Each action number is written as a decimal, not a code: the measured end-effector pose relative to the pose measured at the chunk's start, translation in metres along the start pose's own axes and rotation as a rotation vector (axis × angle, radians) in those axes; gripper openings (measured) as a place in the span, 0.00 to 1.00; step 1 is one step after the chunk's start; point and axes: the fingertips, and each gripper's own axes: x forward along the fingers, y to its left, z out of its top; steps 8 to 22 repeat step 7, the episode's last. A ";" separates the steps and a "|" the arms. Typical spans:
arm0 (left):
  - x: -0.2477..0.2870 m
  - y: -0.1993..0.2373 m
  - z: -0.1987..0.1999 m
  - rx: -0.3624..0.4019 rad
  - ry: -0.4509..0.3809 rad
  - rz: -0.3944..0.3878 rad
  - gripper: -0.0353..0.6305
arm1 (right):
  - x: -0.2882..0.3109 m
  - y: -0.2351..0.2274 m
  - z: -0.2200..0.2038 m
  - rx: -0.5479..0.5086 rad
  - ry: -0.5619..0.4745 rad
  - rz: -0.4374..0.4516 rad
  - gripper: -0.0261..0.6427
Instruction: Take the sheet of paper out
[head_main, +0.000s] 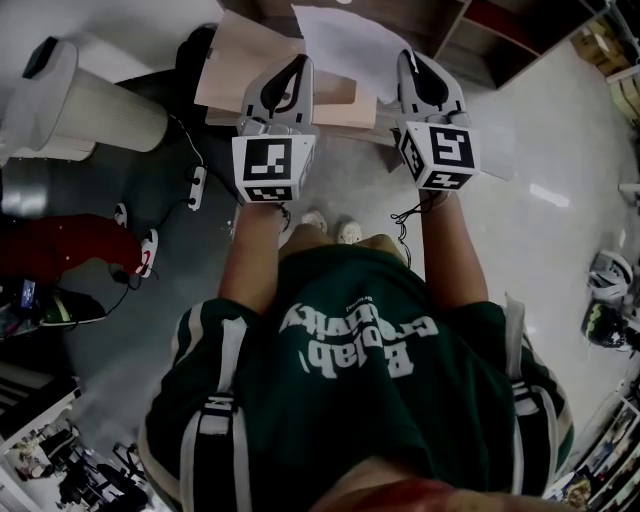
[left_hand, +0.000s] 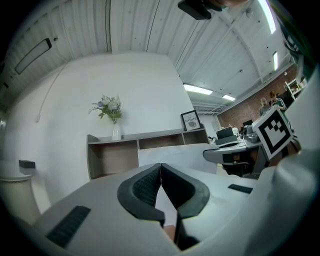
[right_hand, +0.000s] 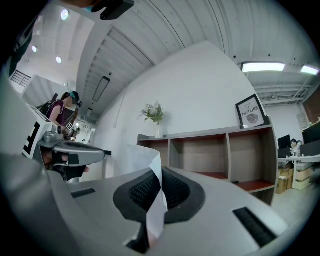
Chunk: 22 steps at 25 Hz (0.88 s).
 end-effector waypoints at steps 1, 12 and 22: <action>0.000 -0.001 0.000 0.001 0.001 0.000 0.08 | -0.001 -0.001 0.000 0.001 0.000 0.001 0.09; 0.000 -0.009 0.006 0.004 0.003 0.001 0.08 | -0.010 -0.009 0.001 0.010 0.004 -0.002 0.09; 0.000 -0.009 0.006 0.004 0.003 0.001 0.08 | -0.010 -0.009 0.001 0.010 0.004 -0.002 0.09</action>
